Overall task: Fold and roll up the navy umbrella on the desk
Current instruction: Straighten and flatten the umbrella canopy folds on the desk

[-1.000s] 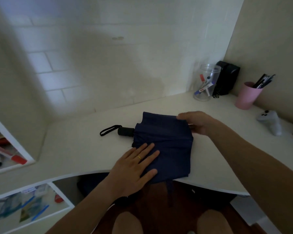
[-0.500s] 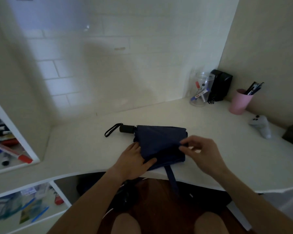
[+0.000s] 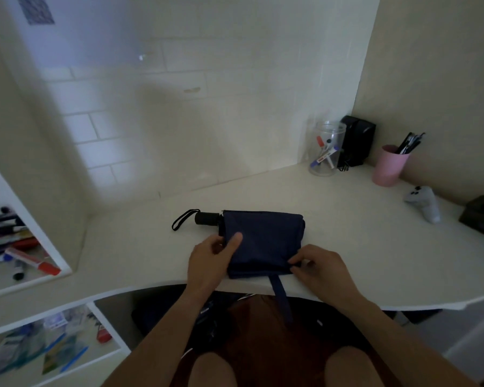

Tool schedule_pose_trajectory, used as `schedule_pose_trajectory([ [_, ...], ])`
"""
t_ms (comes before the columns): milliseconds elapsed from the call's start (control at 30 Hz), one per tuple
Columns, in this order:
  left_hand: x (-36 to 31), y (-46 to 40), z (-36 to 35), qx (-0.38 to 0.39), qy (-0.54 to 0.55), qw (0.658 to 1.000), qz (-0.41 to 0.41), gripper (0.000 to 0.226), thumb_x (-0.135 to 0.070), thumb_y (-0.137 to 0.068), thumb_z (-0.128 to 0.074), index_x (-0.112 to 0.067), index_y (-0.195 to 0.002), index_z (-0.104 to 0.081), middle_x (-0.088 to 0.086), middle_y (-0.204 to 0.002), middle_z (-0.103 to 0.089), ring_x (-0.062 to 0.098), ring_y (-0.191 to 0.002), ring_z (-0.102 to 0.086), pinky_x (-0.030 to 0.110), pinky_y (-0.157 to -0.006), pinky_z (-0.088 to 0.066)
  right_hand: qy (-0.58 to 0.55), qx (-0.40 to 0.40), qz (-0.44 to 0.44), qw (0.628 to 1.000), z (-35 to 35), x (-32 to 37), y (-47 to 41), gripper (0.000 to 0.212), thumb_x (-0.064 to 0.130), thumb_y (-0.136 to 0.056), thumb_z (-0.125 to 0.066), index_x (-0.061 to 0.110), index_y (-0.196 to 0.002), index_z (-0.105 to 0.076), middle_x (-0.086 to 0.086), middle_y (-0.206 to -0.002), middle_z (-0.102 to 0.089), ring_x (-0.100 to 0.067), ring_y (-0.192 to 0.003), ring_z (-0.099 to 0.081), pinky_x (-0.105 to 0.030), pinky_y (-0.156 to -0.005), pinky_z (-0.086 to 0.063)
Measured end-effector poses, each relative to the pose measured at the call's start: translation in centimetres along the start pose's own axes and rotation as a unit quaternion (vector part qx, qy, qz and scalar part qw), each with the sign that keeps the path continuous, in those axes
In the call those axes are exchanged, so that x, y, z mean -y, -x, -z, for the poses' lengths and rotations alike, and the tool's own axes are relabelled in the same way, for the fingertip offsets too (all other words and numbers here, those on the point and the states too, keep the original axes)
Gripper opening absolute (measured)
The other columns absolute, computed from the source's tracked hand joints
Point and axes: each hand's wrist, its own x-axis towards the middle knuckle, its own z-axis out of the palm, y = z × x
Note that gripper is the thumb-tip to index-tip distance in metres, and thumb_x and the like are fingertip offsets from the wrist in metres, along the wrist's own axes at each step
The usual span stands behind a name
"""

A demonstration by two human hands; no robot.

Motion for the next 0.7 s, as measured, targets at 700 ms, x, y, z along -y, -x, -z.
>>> schedule_pose_trajectory([
  [700,1.9,0.0,1.0,0.083,-0.282,0.947,-0.126,0.061,-0.043,-0.095,-0.063,-0.021,-0.149,-0.046,0.007,-0.131,-0.061,0.024,-0.126,-0.041,0.036,-0.113,-0.032,-0.075,0.007,-0.112,0.991,0.6,0.5,-0.2,0.023,0.024,-0.089,-0.072,0.033,-0.110,-0.071,0.008,-0.075,-0.072,-0.002,-0.073,-0.066,-0.007,-0.064,-0.045],
])
